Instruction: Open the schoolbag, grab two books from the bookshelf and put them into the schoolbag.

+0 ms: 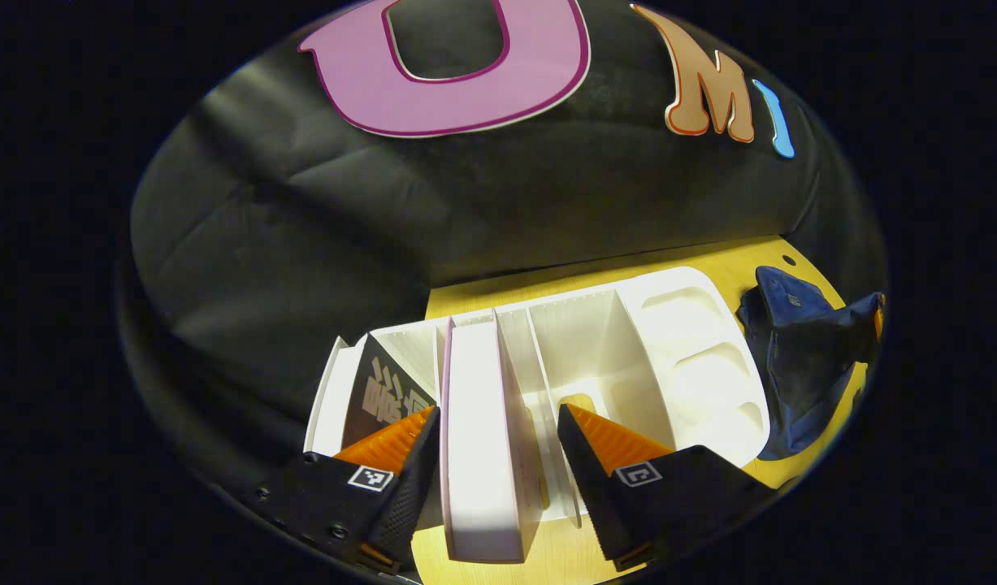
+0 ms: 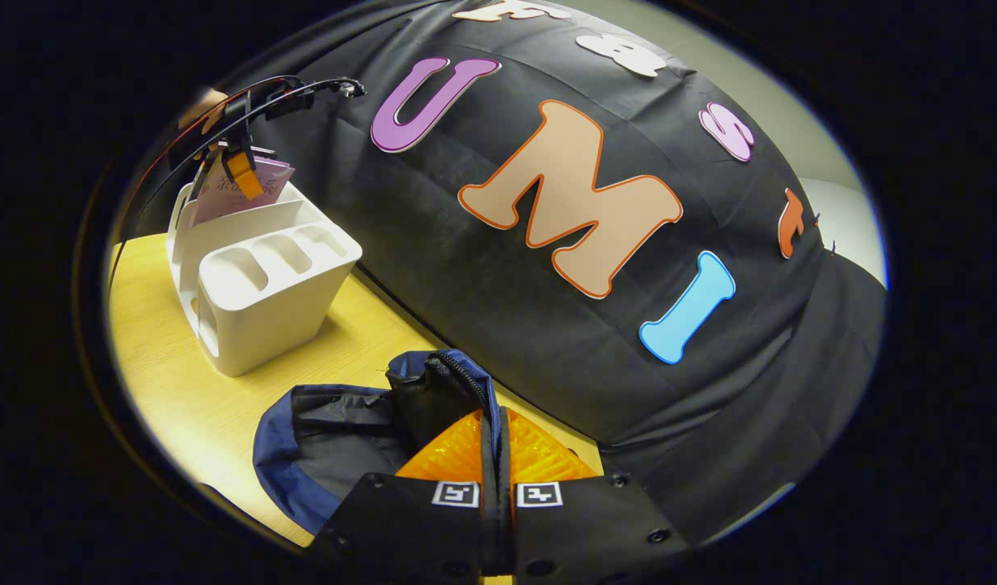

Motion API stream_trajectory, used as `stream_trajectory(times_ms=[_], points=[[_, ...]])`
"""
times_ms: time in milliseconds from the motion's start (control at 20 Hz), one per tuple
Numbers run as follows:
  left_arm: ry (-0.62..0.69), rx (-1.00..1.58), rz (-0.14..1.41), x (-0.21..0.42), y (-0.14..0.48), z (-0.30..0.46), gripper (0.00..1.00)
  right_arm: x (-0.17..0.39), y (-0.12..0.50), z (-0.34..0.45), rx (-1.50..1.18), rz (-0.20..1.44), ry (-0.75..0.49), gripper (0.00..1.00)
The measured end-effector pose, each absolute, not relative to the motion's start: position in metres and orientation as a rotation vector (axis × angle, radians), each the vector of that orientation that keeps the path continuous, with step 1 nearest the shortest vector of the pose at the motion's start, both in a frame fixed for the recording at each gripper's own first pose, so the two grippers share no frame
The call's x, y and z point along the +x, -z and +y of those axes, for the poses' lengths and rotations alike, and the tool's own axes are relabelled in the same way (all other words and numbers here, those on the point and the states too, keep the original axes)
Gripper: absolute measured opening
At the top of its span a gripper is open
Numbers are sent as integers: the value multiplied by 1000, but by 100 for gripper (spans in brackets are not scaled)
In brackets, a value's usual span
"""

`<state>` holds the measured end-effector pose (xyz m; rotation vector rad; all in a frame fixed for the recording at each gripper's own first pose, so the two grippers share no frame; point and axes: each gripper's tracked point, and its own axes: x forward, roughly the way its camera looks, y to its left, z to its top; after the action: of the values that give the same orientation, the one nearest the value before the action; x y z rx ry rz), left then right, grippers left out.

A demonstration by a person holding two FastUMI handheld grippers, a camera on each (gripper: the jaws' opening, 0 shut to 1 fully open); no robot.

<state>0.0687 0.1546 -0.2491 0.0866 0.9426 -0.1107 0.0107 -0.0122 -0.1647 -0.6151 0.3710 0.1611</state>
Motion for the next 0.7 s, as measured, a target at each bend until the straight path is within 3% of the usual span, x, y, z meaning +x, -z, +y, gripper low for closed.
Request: stream_trajectory(times_ms=[300,550,700], points=[[96,96,1015,62,265,158,54,8,164,-12,-623,371,-169,2],[134,71,1050,56,264,143,40,8,166,-13,-619,371,-173,2],[106,81,1037,53,251,146,38,9,166,-12,-615,369,-177,2]])
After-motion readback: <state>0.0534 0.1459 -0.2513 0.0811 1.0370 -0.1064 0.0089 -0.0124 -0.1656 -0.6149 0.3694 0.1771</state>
